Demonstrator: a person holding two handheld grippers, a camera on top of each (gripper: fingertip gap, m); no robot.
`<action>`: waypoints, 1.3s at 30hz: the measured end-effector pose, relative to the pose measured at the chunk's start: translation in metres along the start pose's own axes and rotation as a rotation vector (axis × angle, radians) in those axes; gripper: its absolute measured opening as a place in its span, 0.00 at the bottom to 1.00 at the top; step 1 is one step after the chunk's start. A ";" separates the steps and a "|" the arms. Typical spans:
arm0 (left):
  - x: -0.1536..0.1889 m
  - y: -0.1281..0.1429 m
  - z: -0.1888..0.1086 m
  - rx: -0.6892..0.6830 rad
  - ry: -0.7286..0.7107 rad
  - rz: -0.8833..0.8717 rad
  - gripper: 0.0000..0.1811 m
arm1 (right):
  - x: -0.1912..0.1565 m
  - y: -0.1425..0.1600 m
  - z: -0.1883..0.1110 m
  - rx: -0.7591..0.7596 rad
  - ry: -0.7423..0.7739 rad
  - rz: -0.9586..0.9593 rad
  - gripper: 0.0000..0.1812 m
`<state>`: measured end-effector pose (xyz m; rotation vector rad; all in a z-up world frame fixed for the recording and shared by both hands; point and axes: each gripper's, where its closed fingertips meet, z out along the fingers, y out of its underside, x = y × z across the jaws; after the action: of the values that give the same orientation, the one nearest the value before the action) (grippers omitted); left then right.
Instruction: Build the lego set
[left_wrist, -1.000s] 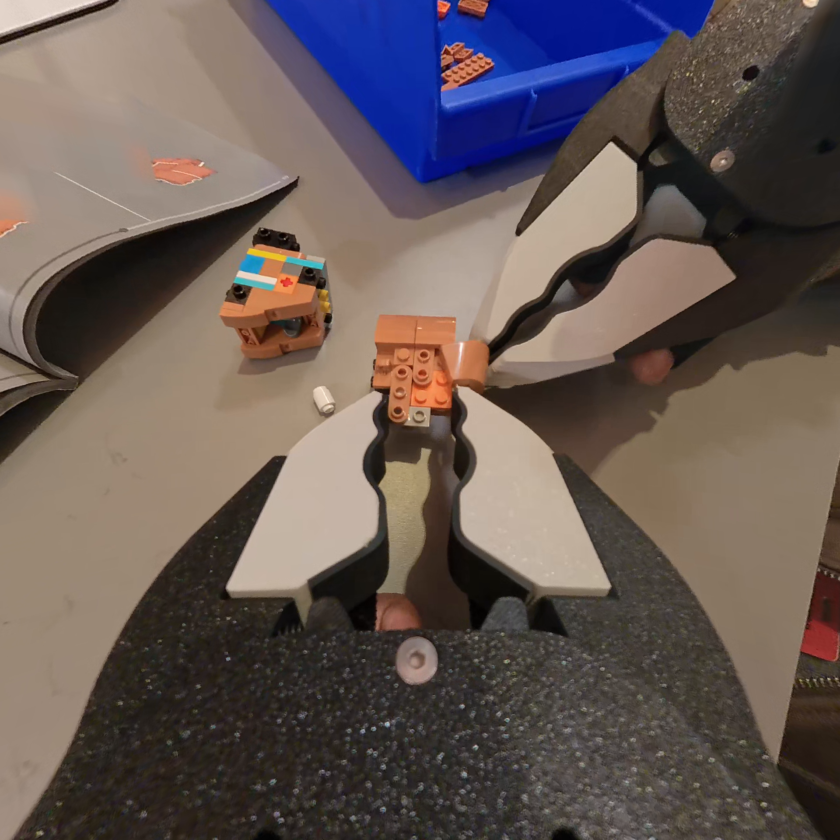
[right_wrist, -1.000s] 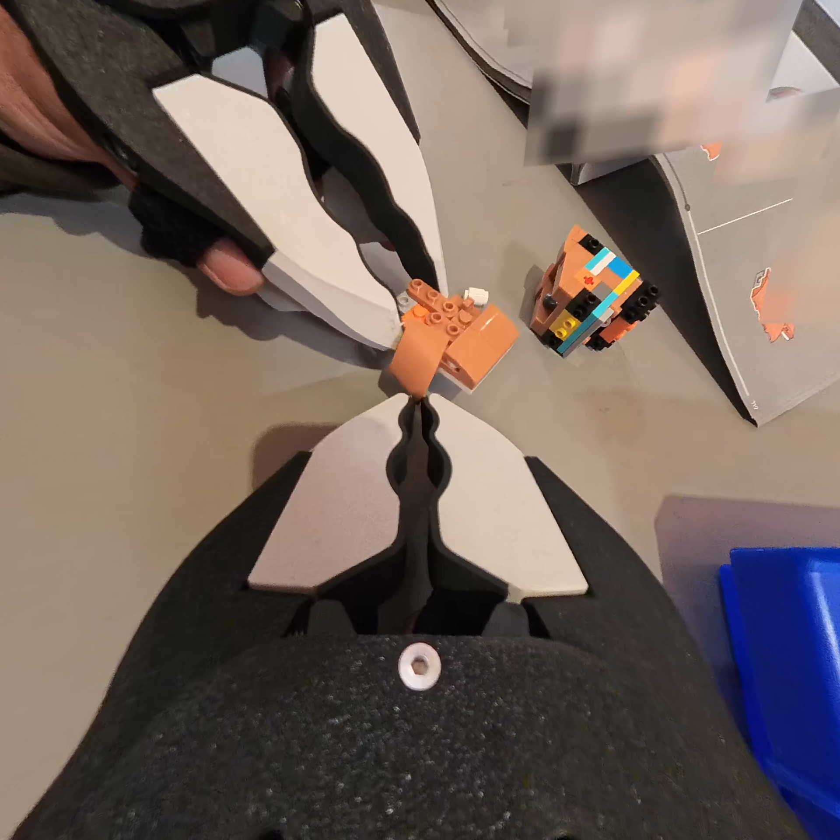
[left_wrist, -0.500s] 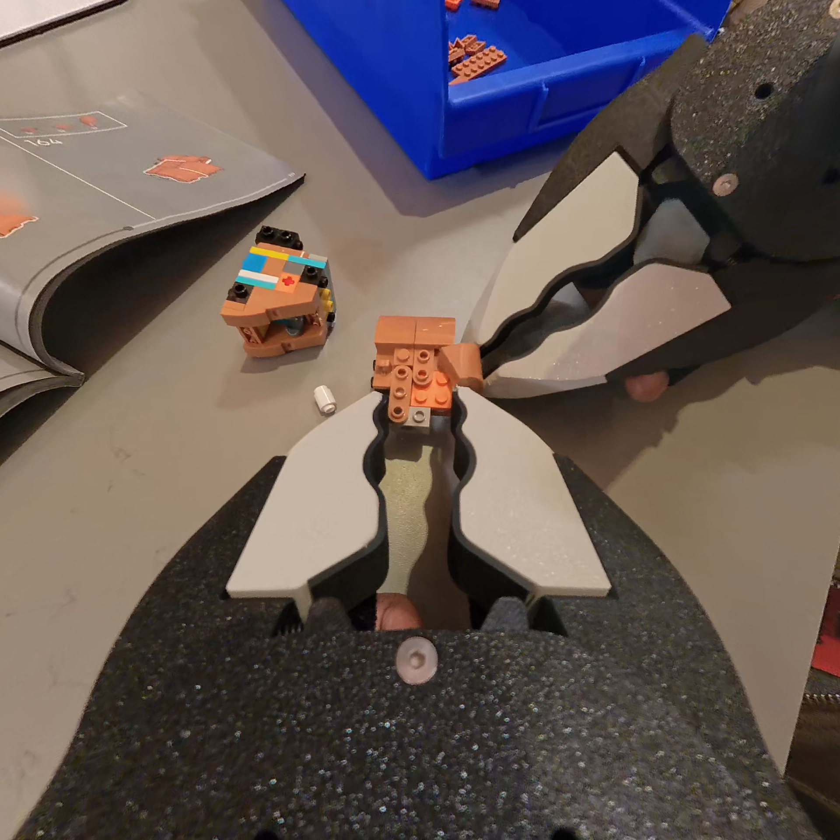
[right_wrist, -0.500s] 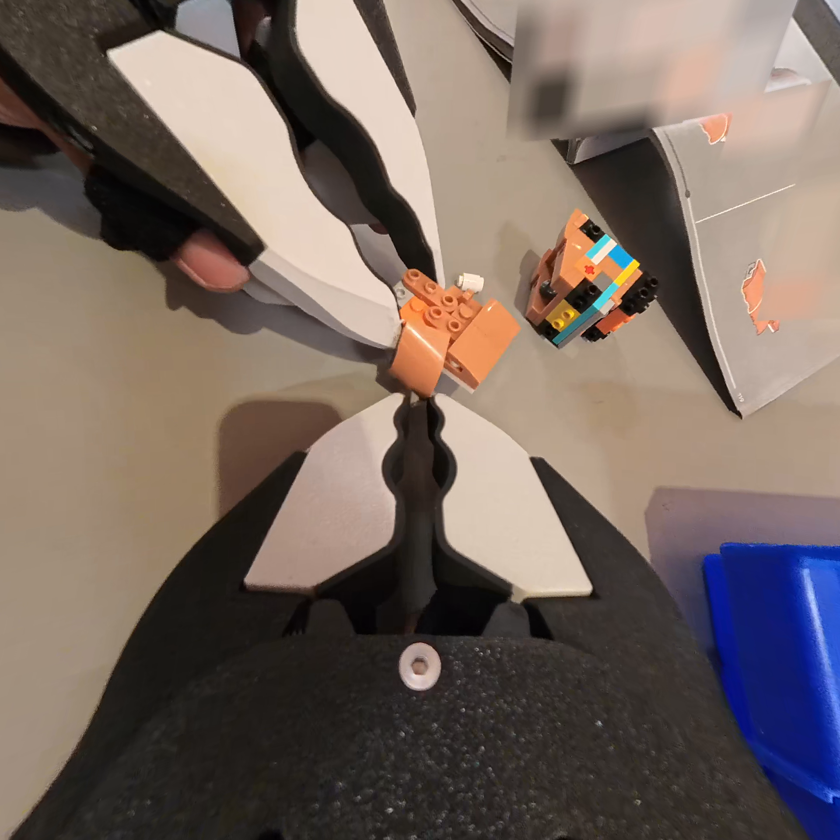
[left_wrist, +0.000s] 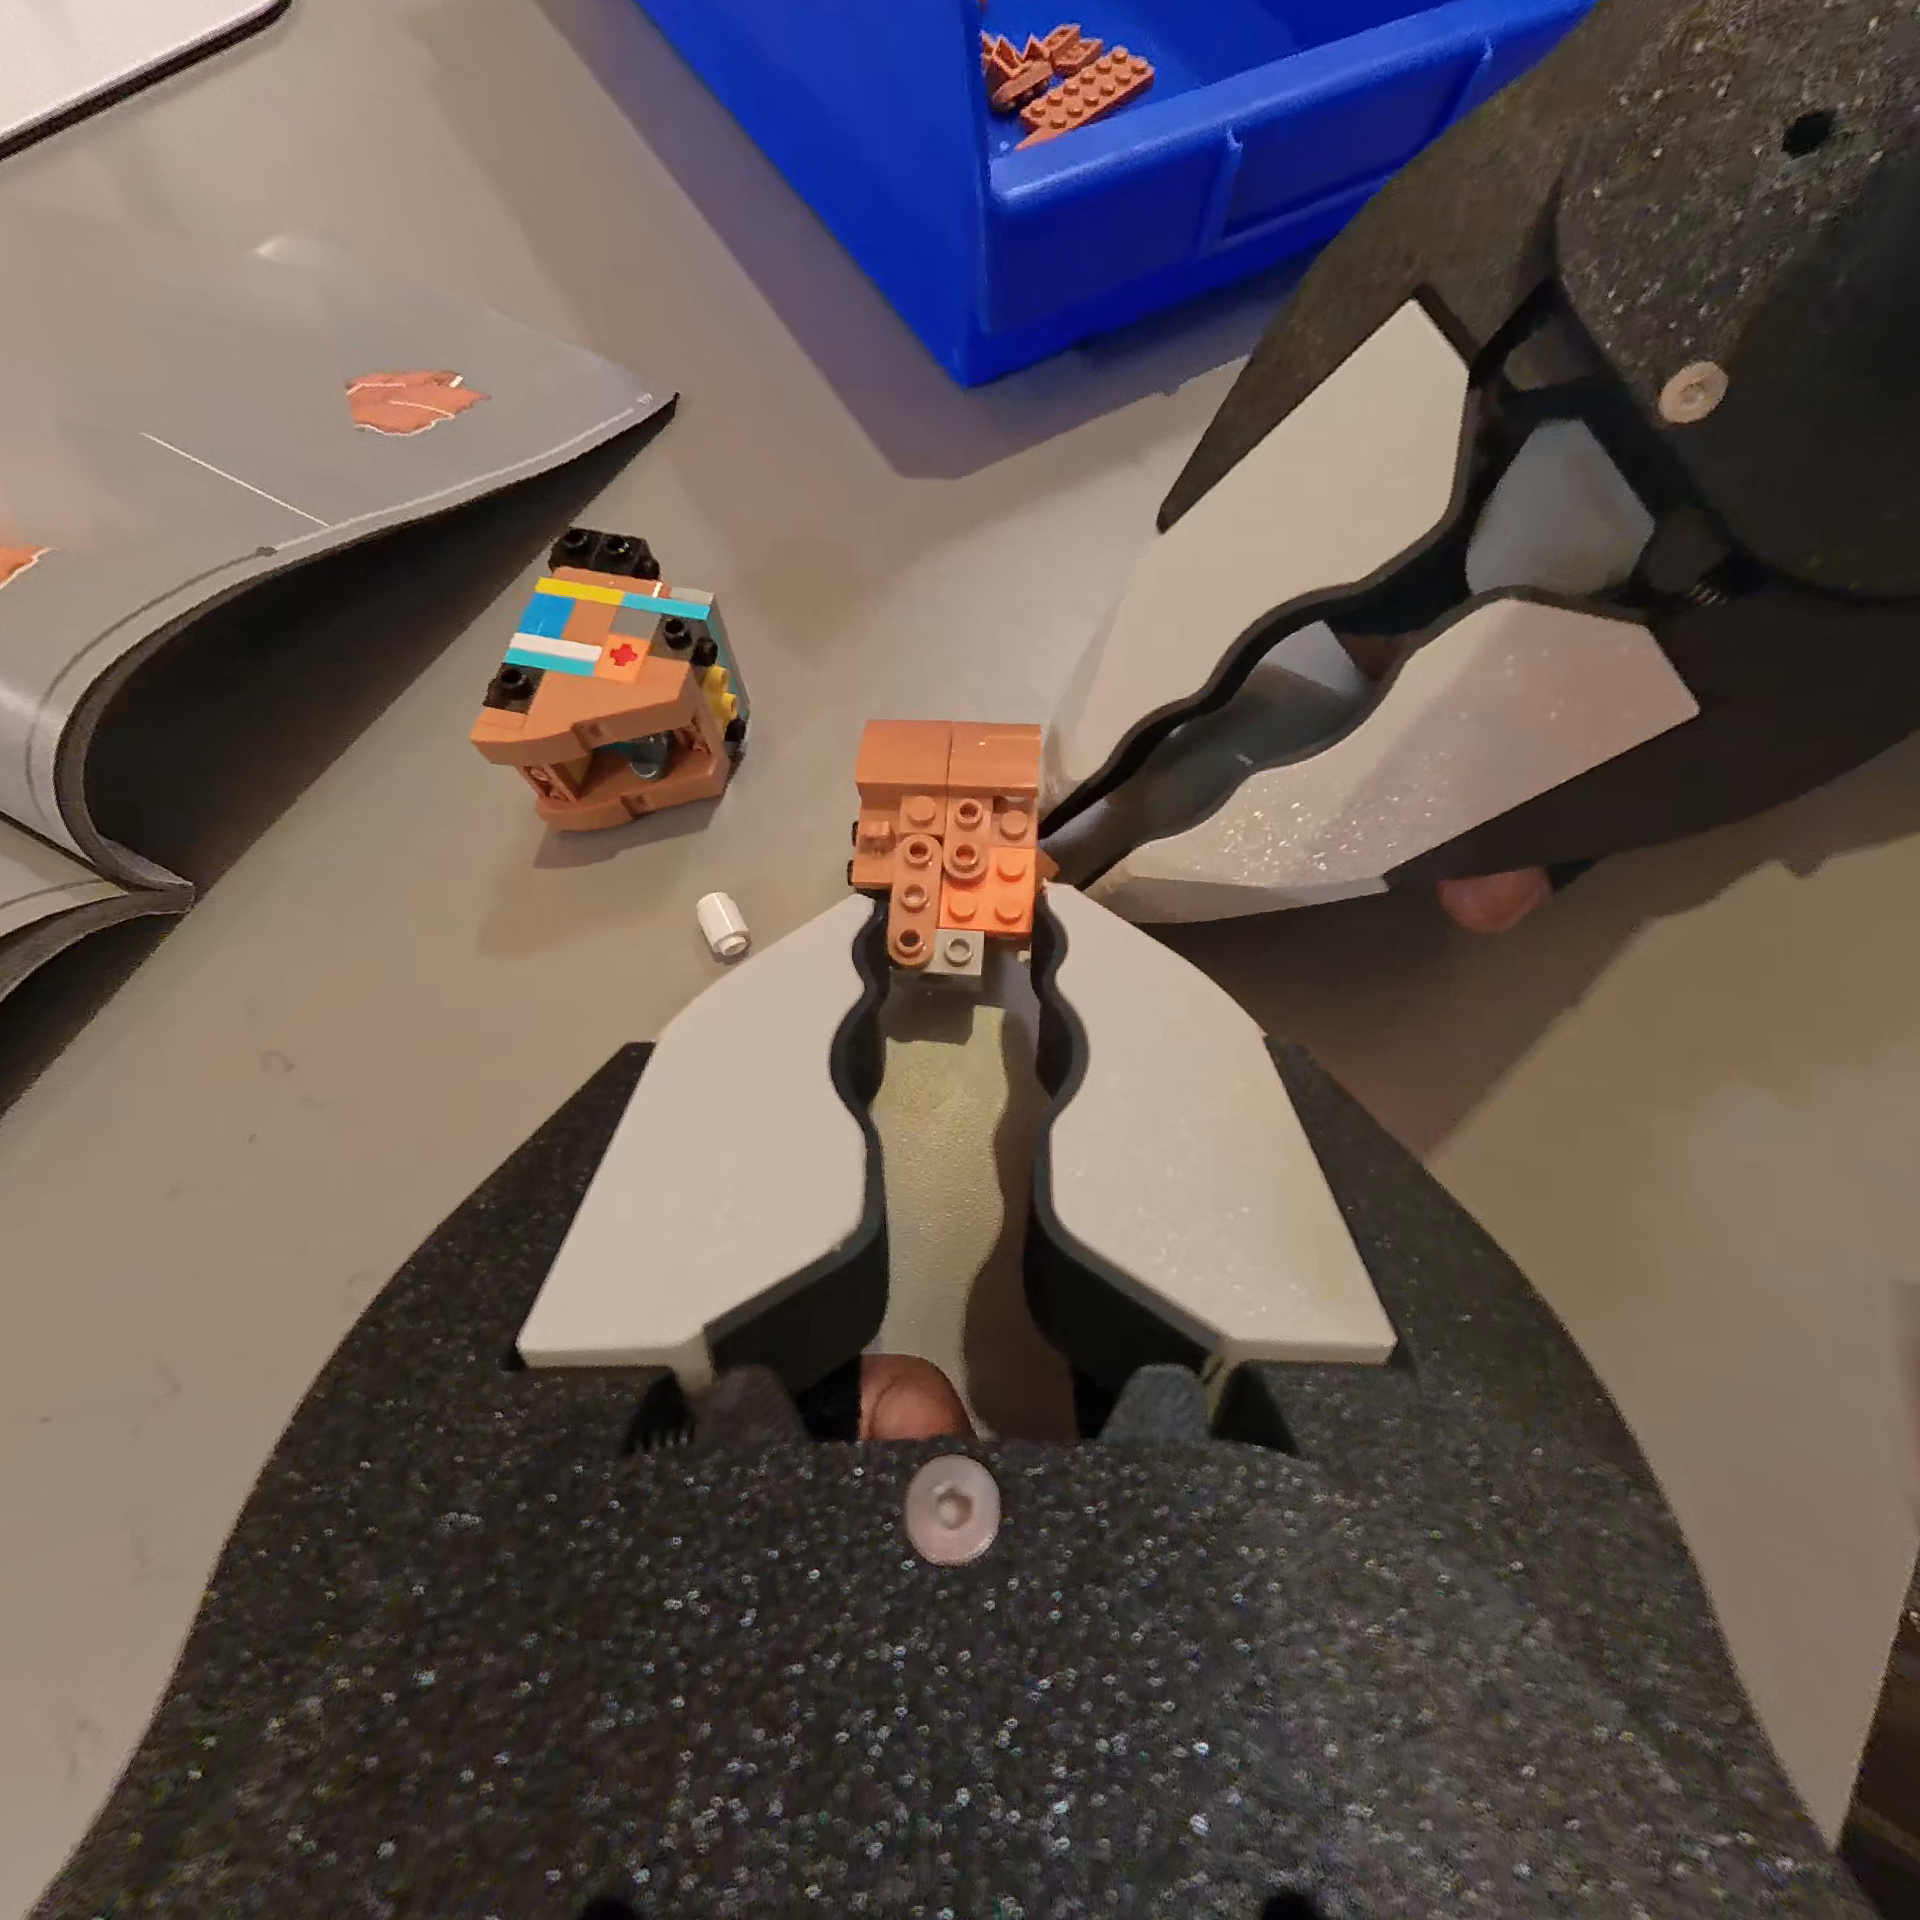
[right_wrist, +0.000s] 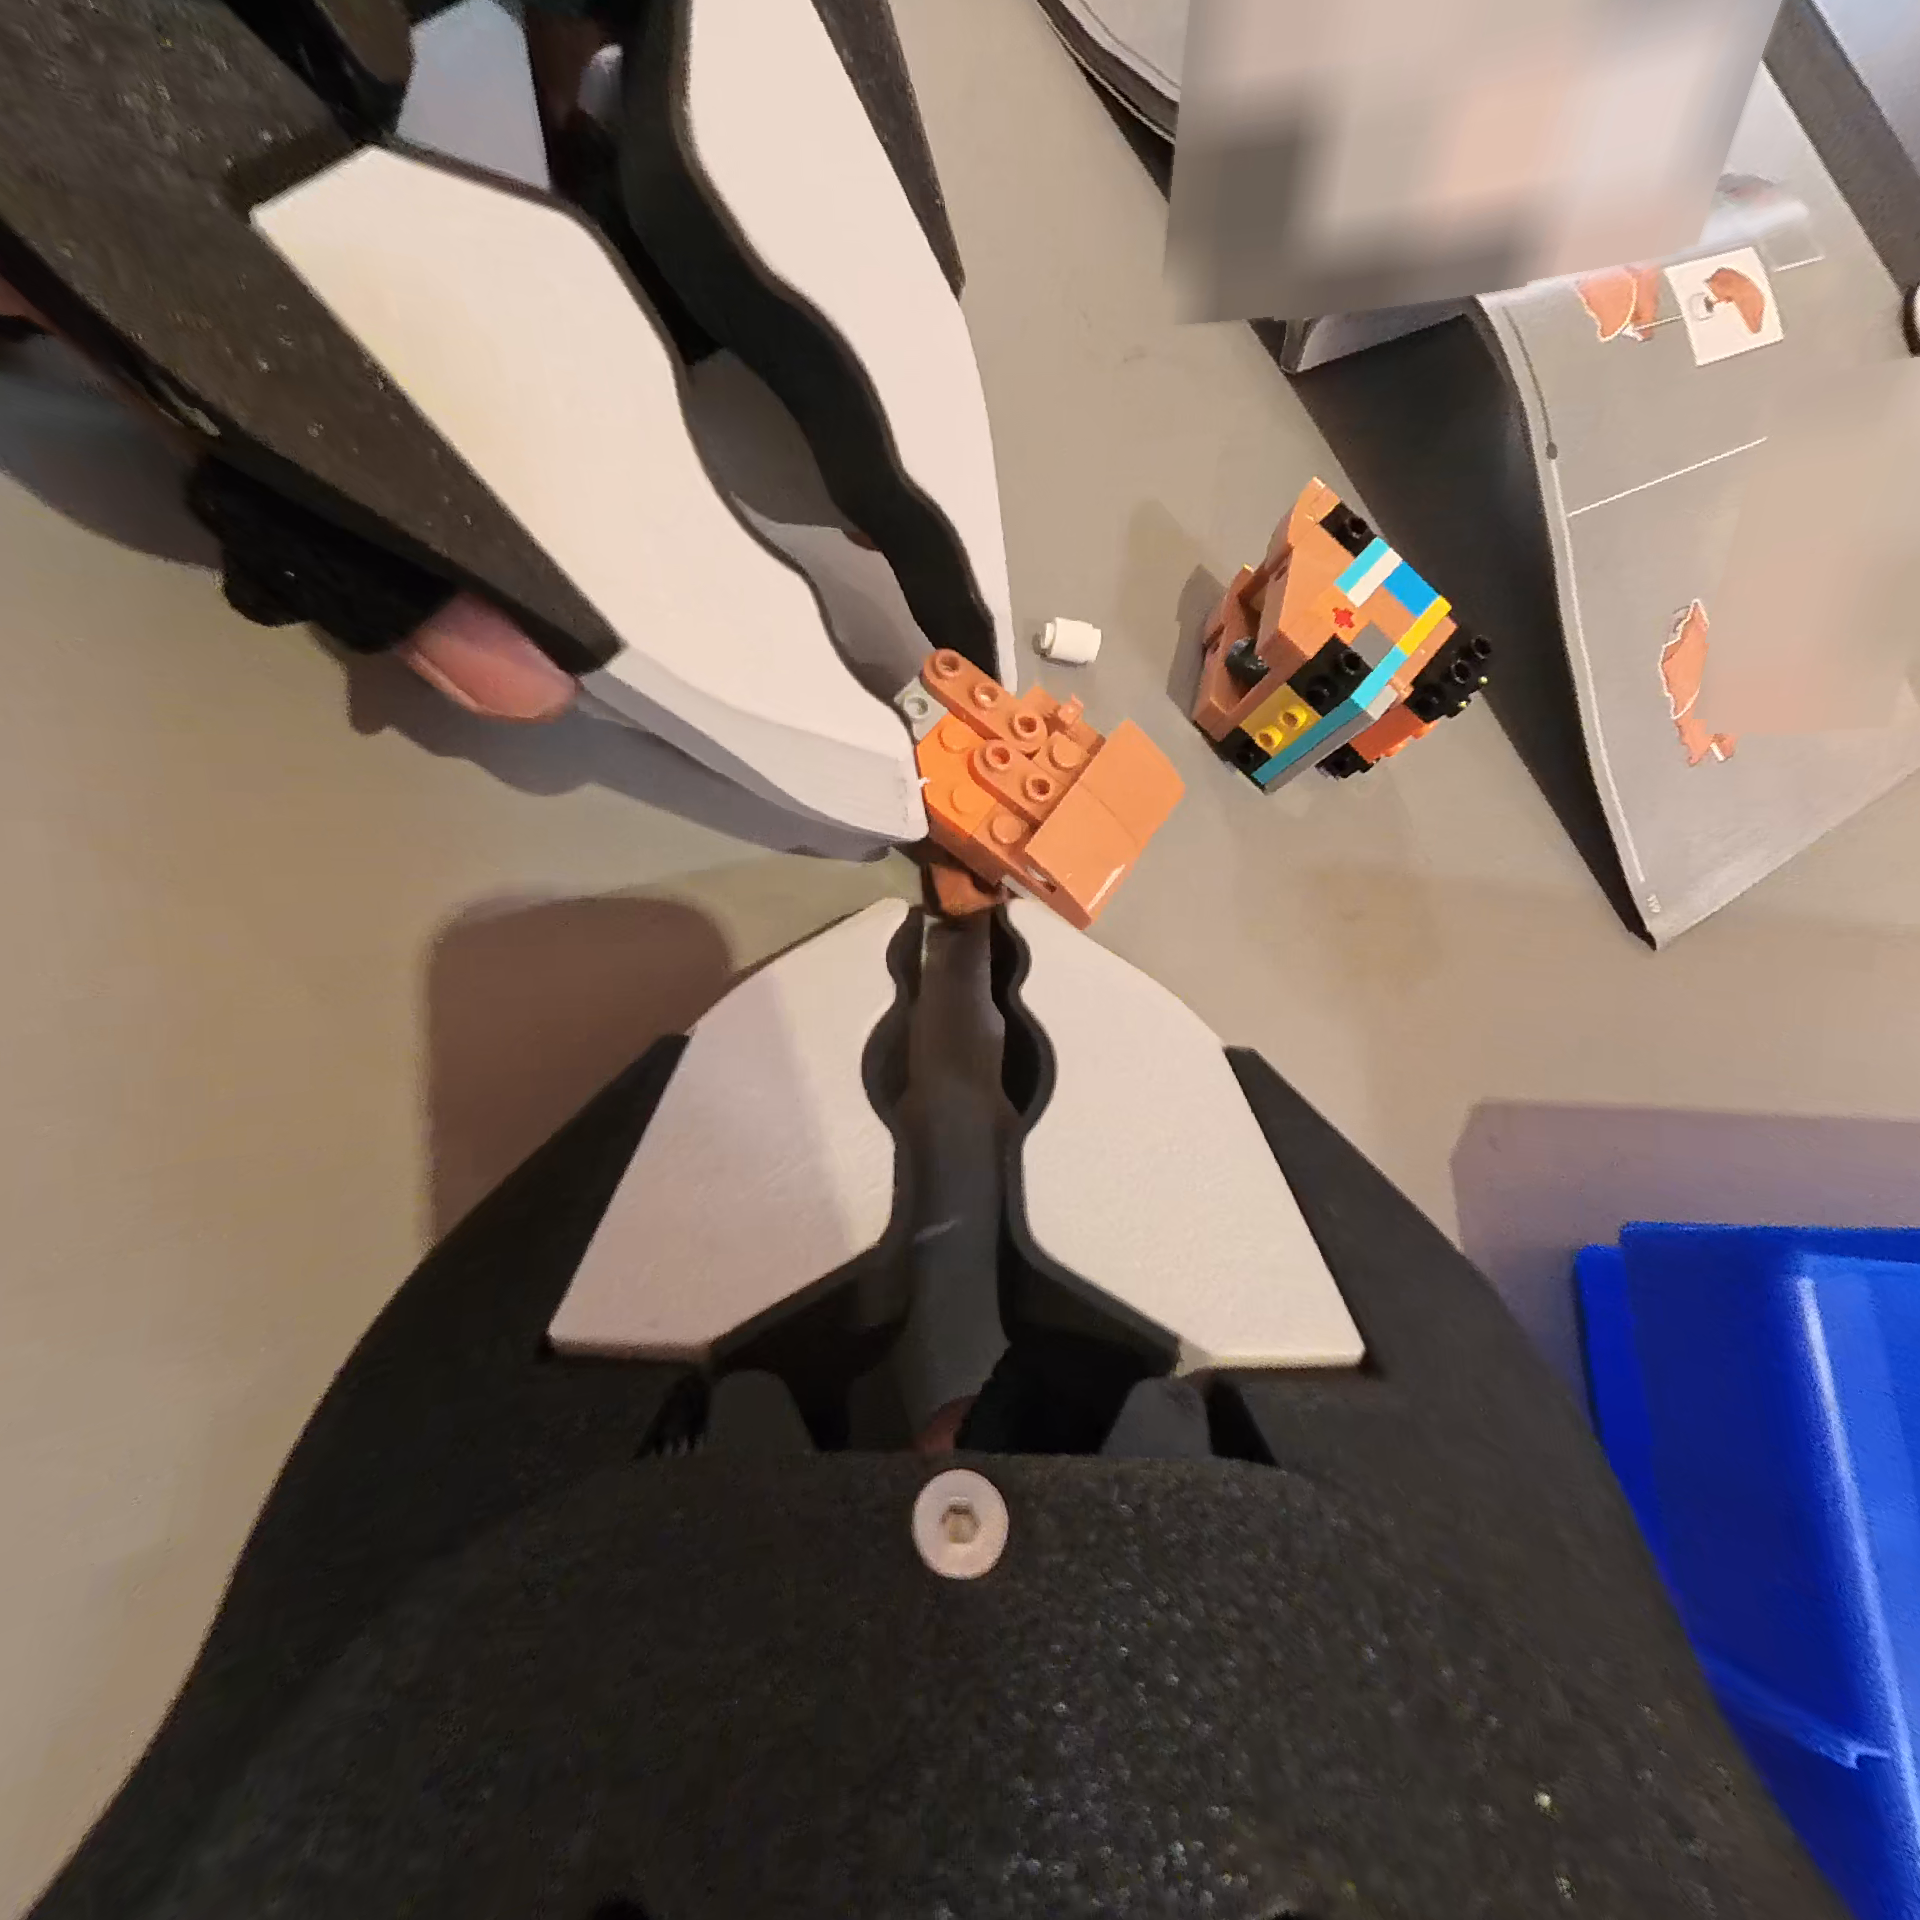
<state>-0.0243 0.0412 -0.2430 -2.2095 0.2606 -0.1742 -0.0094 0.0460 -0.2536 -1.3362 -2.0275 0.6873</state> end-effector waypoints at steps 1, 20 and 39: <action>0.000 0.000 0.000 -0.001 -0.005 0.008 0.14 | 0.000 0.000 0.000 0.002 -0.006 0.005 0.06; -0.016 0.015 -0.016 -0.011 -0.023 0.118 0.14 | 0.006 0.000 0.000 0.042 -0.071 -0.052 0.12; -0.016 0.014 -0.020 0.014 0.062 0.049 0.14 | 0.010 -0.010 0.000 0.107 -0.201 0.019 0.19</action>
<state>-0.0456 0.0215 -0.2420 -2.1837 0.3469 -0.2171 -0.0185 0.0518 -0.2448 -1.2688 -2.1028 0.9581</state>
